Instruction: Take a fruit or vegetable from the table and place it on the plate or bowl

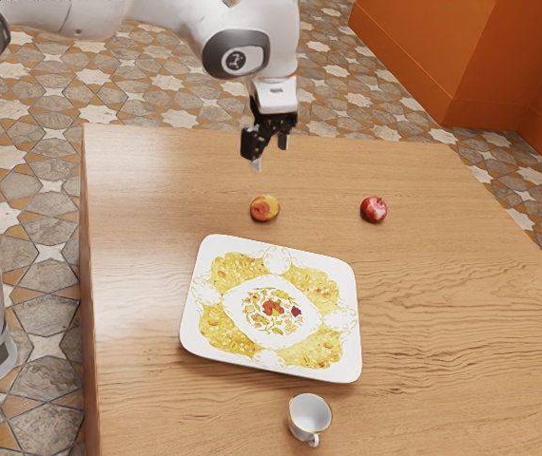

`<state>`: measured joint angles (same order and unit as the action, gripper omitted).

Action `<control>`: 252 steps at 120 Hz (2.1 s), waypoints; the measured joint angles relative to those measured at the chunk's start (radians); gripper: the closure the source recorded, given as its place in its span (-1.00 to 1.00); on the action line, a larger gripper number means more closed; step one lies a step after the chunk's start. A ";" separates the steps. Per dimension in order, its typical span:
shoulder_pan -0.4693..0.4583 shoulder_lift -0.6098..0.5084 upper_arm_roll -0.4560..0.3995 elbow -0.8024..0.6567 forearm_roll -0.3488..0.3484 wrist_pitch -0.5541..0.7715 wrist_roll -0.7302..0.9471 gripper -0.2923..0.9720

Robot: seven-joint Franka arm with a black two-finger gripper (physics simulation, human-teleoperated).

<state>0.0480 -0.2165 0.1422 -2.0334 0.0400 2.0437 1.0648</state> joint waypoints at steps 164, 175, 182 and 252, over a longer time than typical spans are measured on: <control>0.008 0.095 0.057 -0.059 -0.100 0.038 0.029 -0.52; 0.008 0.110 0.057 -0.059 -0.100 0.050 0.007 -0.52; 0.008 0.123 0.056 -0.059 -0.100 0.059 -0.005 -0.52; 0.009 0.187 0.056 -0.058 -0.121 0.165 -0.079 -0.52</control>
<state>0.0571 -0.0296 0.1979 -2.0914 -0.0814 2.2090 0.9858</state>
